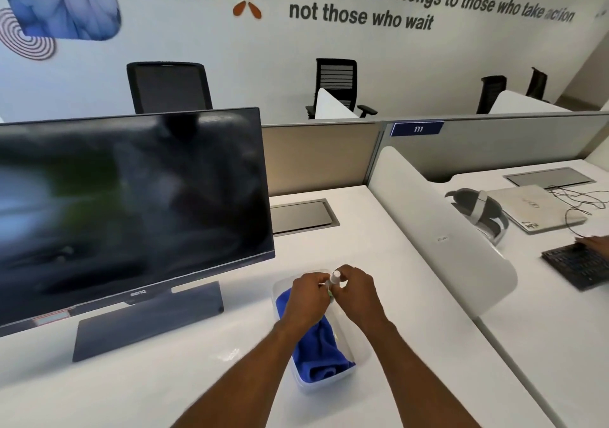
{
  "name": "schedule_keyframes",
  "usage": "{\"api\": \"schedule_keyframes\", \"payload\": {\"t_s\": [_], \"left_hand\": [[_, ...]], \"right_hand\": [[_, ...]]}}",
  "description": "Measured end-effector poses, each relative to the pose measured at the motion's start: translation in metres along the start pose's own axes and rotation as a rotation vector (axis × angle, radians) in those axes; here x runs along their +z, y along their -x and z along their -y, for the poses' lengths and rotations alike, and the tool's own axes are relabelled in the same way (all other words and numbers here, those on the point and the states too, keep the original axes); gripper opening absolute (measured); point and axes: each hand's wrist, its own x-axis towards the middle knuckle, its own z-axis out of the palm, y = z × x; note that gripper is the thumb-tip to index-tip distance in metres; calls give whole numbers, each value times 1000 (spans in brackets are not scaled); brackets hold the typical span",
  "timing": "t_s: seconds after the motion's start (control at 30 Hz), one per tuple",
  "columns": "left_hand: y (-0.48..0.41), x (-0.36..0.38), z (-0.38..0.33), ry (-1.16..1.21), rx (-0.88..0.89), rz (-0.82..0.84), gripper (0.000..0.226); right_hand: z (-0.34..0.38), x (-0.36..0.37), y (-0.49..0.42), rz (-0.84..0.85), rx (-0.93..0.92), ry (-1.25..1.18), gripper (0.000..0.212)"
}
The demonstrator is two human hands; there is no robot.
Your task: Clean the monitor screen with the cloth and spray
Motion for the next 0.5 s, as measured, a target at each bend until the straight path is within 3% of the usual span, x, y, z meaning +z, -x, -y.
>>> {"api": "schedule_keyframes", "payload": {"t_s": [0.5], "left_hand": [[-5, -4, 6, -58, -84, 122, 28]], "right_hand": [[11, 18, -17, 82, 90, 228, 15]]}}
